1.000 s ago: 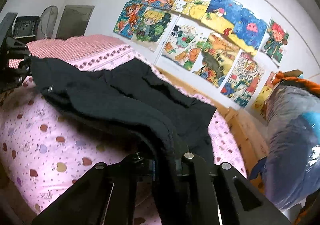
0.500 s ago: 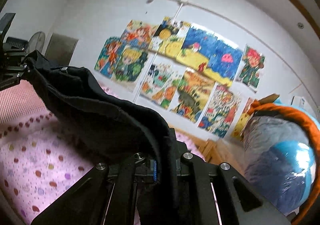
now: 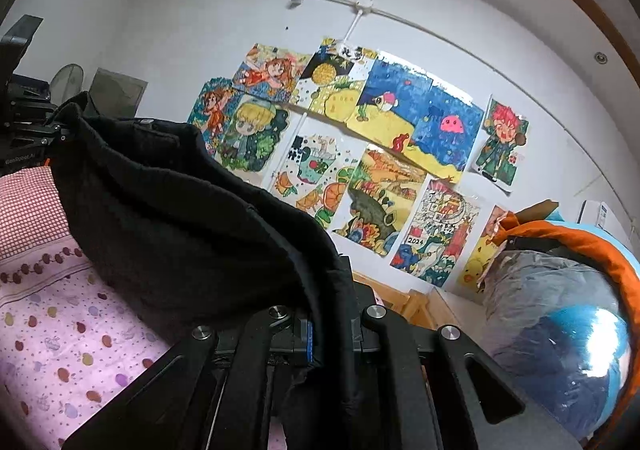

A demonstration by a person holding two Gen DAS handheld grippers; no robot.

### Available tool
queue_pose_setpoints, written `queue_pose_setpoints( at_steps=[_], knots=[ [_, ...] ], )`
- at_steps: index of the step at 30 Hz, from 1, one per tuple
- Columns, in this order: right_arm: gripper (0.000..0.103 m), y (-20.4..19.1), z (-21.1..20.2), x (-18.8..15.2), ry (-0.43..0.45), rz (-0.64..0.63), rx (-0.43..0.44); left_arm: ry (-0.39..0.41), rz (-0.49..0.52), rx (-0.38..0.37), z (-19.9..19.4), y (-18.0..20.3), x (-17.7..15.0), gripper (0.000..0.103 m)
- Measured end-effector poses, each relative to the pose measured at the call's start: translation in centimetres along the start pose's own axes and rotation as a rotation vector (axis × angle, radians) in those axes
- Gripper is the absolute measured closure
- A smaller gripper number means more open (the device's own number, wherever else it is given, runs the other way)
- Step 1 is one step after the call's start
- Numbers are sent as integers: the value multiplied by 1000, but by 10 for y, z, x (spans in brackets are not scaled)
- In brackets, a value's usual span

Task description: Fold large clothes

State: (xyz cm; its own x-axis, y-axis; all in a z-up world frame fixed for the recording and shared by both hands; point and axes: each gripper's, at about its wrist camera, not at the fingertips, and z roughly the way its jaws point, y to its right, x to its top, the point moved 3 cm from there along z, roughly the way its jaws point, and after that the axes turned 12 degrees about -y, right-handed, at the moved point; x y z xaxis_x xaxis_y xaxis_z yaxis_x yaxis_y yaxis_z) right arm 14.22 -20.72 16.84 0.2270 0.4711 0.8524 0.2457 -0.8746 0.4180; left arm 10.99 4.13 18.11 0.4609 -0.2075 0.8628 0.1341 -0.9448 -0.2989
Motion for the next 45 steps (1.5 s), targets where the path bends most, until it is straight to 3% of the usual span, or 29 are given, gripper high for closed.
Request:
queue_pose_setpoints(
  at_steps=[7, 17, 28, 45],
  knots=[
    [95, 14, 59, 21, -38, 53, 2, -15, -23, 35, 49, -1, 29, 95],
    [95, 13, 144, 28, -73, 33, -57, -62, -63, 69, 130, 6, 56, 95],
    [95, -4, 214, 29, -117, 12, -90, -117, -81, 107, 205, 14, 59, 95],
    [95, -22, 283, 14, -186, 3, -84, -195, -75, 113, 269, 23, 51, 95]
  ],
)
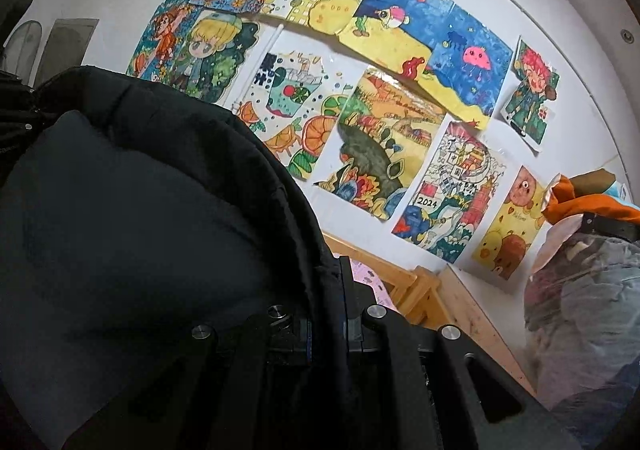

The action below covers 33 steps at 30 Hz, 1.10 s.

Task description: Fold large clothes

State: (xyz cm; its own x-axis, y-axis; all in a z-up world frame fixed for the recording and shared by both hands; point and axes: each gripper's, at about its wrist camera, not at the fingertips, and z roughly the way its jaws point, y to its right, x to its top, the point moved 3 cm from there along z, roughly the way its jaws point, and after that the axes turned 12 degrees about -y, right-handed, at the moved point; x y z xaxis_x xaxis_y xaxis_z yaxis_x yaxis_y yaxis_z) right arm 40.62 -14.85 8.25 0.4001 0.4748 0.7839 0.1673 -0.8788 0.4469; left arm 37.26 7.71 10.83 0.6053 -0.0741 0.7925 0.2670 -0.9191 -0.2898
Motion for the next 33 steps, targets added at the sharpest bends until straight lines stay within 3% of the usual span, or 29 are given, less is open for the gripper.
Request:
queue_pose_setpoints(
  at_steps=[6, 24, 33],
  knots=[
    [95, -6, 22, -7, -32, 10, 18, -35, 0, -1, 24, 8, -3, 95],
    [94, -29, 95, -28, -172, 26, 77, -245, -48, -81, 111, 31, -17, 94],
    [90, -41, 112, -36, -199, 23, 93, -271, -39, -82, 126, 37, -26, 94]
  ],
)
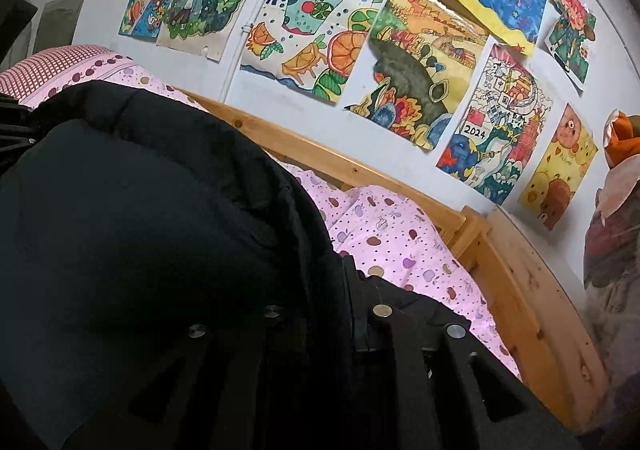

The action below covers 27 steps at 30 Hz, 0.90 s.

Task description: Fold large clothes

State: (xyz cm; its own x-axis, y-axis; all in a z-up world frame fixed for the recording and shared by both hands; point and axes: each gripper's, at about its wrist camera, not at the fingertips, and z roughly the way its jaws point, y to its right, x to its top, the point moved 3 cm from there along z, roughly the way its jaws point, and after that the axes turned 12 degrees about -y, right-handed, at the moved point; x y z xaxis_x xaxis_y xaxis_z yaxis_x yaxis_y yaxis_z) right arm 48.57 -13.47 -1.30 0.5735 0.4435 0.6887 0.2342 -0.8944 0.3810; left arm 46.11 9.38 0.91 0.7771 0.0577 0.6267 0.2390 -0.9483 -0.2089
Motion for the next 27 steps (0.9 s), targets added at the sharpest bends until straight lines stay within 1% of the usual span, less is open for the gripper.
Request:
queue_pose_setpoints(
  at_steps=[12, 15, 18, 20, 21, 23, 27],
  knots=[
    [80, -1, 13, -7, -15, 27, 16, -24, 24, 24, 14, 9, -5, 92],
    [75, -1, 15, -9, -19, 38, 13, -27, 27, 26, 15, 10, -6, 92],
    [69, 2, 17, -10, -24, 52, 16, -29, 29, 27, 16, 11, -6, 91],
    [59, 5, 20, -11, -34, 72, 11, -31, 31, 27, 17, 12, -7, 91],
    [56, 7, 21, -11, -37, 82, 8, -31, 30, 25, 17, 12, -7, 91],
    [47, 10, 22, -12, -42, 104, 7, -31, 26, 19, 17, 11, -7, 91],
    [40, 14, 24, -14, -47, 125, 1, -27, 22, 18, 15, 10, -7, 90]
  ],
)
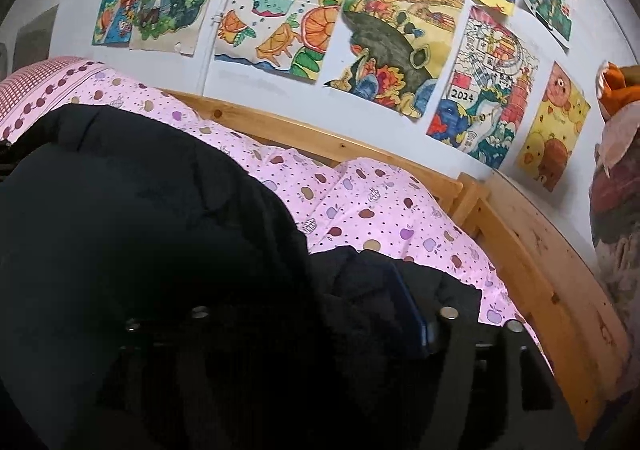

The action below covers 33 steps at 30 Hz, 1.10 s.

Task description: Fold large clothes

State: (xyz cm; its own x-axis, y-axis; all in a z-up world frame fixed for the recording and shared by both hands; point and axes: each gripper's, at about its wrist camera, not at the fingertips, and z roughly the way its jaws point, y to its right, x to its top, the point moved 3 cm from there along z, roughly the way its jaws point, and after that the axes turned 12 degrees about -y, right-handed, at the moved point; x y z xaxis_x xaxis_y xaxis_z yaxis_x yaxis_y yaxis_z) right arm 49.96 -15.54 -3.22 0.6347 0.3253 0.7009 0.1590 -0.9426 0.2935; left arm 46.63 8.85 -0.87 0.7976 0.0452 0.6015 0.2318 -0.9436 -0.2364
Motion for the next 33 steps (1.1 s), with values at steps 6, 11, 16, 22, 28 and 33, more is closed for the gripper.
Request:
queue_pose_setpoints(
  at_steps=[6, 11, 16, 22, 28, 33],
  knots=[
    [31, 4, -4, -1, 13, 21, -12, 10, -4, 7, -7, -1, -1, 86],
    [22, 8, -8, -1, 22, 41, 6, 31, -16, 4, -16, -6, -2, 65],
    [17, 10, -16, -2, 37, 53, 9, 96, -48, 16, -31, -14, -2, 16],
    [13, 17, -35, -3, 93, 95, 1, 101, -22, 27, -39, -14, -4, 14],
    [8, 37, -65, 0, 177, 191, -24, 142, -22, 5, -58, -17, -8, 9],
    [7, 49, -84, 2, 204, 227, -24, 175, -40, -22, -78, -23, -10, 7]
  ],
)
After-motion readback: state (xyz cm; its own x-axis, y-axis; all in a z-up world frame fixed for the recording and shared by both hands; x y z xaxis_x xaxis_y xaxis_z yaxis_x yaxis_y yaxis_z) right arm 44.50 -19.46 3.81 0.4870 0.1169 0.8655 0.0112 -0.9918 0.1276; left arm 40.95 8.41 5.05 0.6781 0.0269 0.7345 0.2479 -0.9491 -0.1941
